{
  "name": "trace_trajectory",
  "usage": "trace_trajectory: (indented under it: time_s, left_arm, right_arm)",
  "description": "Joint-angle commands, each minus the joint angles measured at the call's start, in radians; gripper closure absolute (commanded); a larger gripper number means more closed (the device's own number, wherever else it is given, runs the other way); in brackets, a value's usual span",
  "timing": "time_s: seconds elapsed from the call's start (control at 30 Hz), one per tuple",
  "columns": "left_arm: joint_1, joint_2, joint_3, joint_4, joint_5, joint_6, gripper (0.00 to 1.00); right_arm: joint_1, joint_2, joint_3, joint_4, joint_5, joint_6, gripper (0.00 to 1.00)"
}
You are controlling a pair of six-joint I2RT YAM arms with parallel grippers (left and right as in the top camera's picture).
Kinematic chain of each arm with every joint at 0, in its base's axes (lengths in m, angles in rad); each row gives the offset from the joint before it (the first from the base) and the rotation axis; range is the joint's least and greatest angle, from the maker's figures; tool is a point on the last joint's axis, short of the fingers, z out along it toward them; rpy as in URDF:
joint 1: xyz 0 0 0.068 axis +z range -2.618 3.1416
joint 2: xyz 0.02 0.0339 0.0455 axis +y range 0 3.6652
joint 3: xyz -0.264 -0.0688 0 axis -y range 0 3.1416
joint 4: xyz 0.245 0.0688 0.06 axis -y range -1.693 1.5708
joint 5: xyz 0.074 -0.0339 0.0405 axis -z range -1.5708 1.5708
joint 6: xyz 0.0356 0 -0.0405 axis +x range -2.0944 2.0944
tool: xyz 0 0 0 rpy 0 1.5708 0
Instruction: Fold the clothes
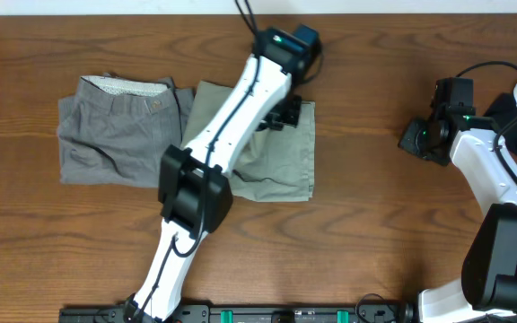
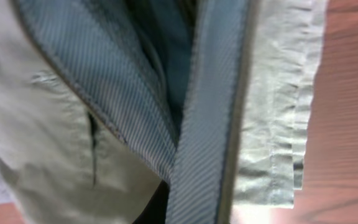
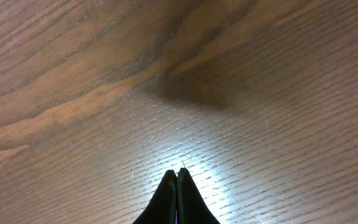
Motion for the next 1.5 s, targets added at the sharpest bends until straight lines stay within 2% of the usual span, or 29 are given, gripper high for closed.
trace_trajectory:
  time_s: [0.0, 0.07, 0.13, 0.23, 0.3, 0.37, 0.6, 0.73, 0.8, 0.87, 0.93, 0.97, 1.0, 1.03, 1.1, 1.13, 1.2, 1.27, 1.4, 1.47]
  left_arm:
    - [-0.032, 0.013, 0.007, 0.026, 0.008, -0.081, 0.93]
    - [-0.049, 0.029, 0.007, 0.045, 0.021, -0.101, 0.93]
    - [-0.064, 0.039, 0.007, 0.058, 0.022, -0.104, 0.86]
    - [-0.087, 0.046, 0.006, 0.08, 0.022, -0.109, 0.62]
    - [-0.102, 0.046, 0.006, 0.106, 0.023, -0.115, 0.41]
    - [-0.117, 0.046, 0.006, 0.128, 0.023, -0.114, 0.32]
    - [-0.12, 0.019, 0.016, 0.078, 0.023, -0.076, 0.32]
    - [-0.1, -0.044, 0.016, 0.022, 0.022, -0.075, 0.32]
    - [-0.084, -0.078, 0.016, -0.008, 0.013, -0.037, 0.34]
    - [-0.056, -0.115, 0.016, -0.048, -0.06, -0.024, 0.36]
    - [-0.023, -0.141, 0.016, -0.074, -0.112, -0.024, 0.39]
    - [0.002, -0.156, 0.016, -0.087, -0.128, -0.024, 0.42]
    - [0.027, -0.167, 0.016, -0.094, -0.13, -0.024, 0.53]
    - [0.054, -0.174, 0.016, -0.099, -0.129, -0.024, 0.69]
    - [0.106, -0.179, 0.016, -0.109, -0.129, -0.024, 0.9]
    - [0.135, -0.179, 0.015, -0.113, -0.118, -0.022, 0.94]
    - [0.181, -0.177, 0.005, -0.112, -0.056, 0.016, 0.94]
    - [0.224, -0.175, -0.005, -0.113, 0.016, 0.064, 0.94]
    - [0.286, -0.175, -0.008, -0.112, 0.079, 0.079, 0.94]
    - [0.313, -0.175, -0.008, -0.113, 0.115, 0.083, 0.88]
  right_arm:
    - [-0.007, 0.003, 0.006, 0.001, -0.001, 0.011, 0.99]
    - [-0.007, 0.003, 0.006, 0.001, -0.001, 0.011, 0.99]
    - [-0.007, 0.003, 0.006, 0.001, -0.001, 0.011, 0.99]
    - [-0.007, 0.003, 0.006, 0.001, -0.002, 0.012, 0.99]
    - [-0.007, 0.003, 0.006, 0.001, -0.005, 0.012, 0.99]
    - [-0.007, 0.003, 0.006, 0.001, -0.005, 0.012, 0.99]
    - [-0.007, 0.003, 0.006, -0.002, -0.021, 0.004, 0.99]
    - [0.001, 0.003, 0.006, 0.009, -0.109, -0.039, 0.99]
    - [0.011, 0.003, 0.006, 0.029, -0.269, -0.158, 0.99]
    - [0.029, 0.003, 0.006, 0.048, -0.494, -0.304, 0.99]
    - [0.056, 0.003, 0.006, 0.05, -0.657, -0.374, 0.99]
    - [0.078, 0.003, 0.006, 0.051, -0.729, -0.386, 0.99]
    - [0.098, 0.003, 0.006, 0.052, -0.79, -0.403, 0.99]
    - [0.121, 0.003, 0.006, 0.055, -0.854, -0.428, 0.99]
    - [0.173, 0.003, 0.006, 0.072, -0.998, -0.496, 0.99]
    - [0.196, 0.003, 0.006, 0.091, -1.067, -0.512, 0.99]
    - [0.247, 0.003, 0.006, 0.154, -1.162, -0.511, 0.99]
    - [0.296, 0.003, 0.006, 0.196, -1.095, -0.458, 0.99]
    - [0.395, 0.026, 0.006, 0.178, -0.794, -0.425, 0.98]
    - [0.441, 0.061, 0.006, 0.169, -0.703, -0.427, 0.98]
